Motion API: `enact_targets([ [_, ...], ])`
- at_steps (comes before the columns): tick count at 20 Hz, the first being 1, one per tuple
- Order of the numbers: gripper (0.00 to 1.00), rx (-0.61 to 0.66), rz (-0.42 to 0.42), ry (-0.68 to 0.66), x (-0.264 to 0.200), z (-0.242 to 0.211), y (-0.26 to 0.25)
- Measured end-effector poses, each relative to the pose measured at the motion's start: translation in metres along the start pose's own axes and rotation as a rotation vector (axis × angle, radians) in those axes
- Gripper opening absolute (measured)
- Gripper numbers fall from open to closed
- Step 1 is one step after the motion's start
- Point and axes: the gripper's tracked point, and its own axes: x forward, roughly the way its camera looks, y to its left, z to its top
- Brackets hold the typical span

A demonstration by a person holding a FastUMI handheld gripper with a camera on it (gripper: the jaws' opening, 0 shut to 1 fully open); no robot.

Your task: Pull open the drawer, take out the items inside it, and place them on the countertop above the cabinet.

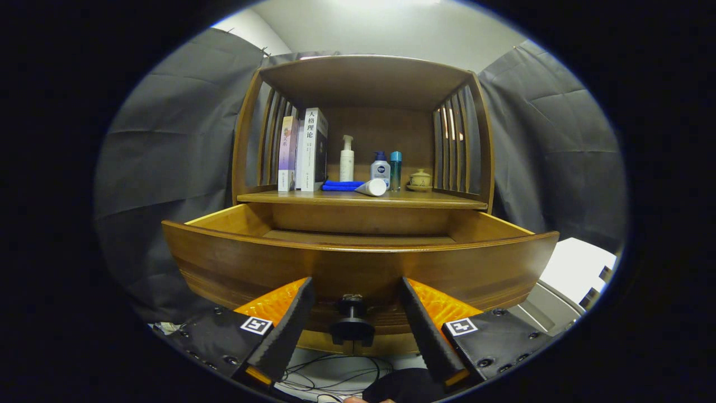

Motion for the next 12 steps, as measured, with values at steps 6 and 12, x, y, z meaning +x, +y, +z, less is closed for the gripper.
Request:
enact_targets([
  [6,0.97,0.024,0.010,-0.003,0.008,0.004,0.000],
  [12,0.98,0.036,0.008,-0.029,0.041,0.020,0.001],
])
